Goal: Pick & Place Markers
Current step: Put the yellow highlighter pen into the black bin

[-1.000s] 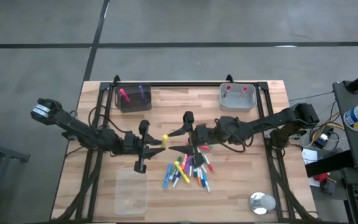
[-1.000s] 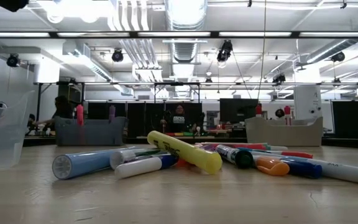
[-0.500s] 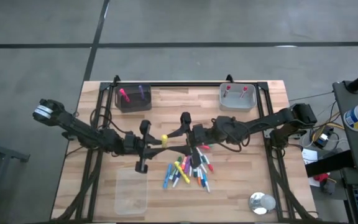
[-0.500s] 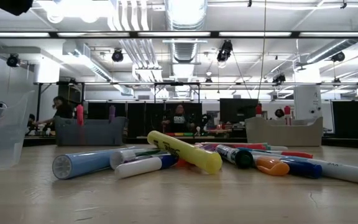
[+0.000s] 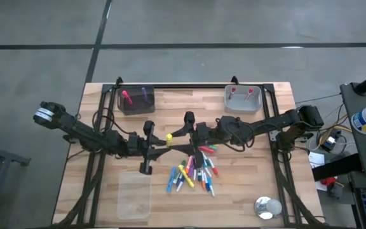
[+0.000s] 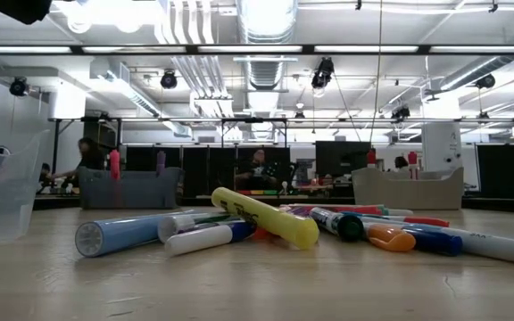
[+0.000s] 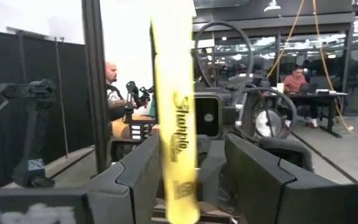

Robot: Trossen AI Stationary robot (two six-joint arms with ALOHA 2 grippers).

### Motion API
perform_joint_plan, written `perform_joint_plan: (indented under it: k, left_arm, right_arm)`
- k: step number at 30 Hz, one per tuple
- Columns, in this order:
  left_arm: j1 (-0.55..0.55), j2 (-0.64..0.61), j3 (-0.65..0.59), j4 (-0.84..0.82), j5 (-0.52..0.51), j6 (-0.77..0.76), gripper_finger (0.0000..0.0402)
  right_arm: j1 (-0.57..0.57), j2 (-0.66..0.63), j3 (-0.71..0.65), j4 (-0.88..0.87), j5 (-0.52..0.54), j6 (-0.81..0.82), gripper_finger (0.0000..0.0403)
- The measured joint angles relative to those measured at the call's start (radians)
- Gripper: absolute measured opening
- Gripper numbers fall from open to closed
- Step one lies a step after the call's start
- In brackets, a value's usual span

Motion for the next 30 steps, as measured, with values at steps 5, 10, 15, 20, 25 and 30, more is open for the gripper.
perform_joint_plan:
  k: [5, 10, 15, 20, 25, 30]
  left_arm:
    - [0.002, 0.000, 0.000, 0.000, 0.001, -0.002, 0.0065]
    - [0.008, 0.000, 0.000, 0.000, -0.001, -0.003, 0.0065]
    - [0.012, 0.000, 0.000, 0.000, -0.018, -0.010, 0.0065]
    - [0.013, 0.000, 0.000, 0.002, -0.038, -0.011, 0.0065]
    - [0.016, 0.000, 0.000, 0.001, -0.041, -0.008, 0.0065]
    - [0.026, 0.000, 0.000, -0.006, -0.039, -0.030, 0.0065]
  right_arm:
    - [-0.008, 0.000, 0.000, -0.004, 0.003, 0.034, 0.0176]
    - [-0.012, 0.000, -0.001, -0.011, 0.007, 0.059, 0.0176]
    - [-0.012, 0.000, -0.002, -0.018, 0.038, 0.060, 0.0175]
    - [-0.011, 0.000, -0.002, -0.018, 0.075, 0.071, 0.0166]
    - [-0.011, 0.000, -0.002, -0.018, 0.076, 0.069, 0.0148]
    - [-0.012, 0.000, -0.002, -0.027, 0.079, 0.073, 0.0130]
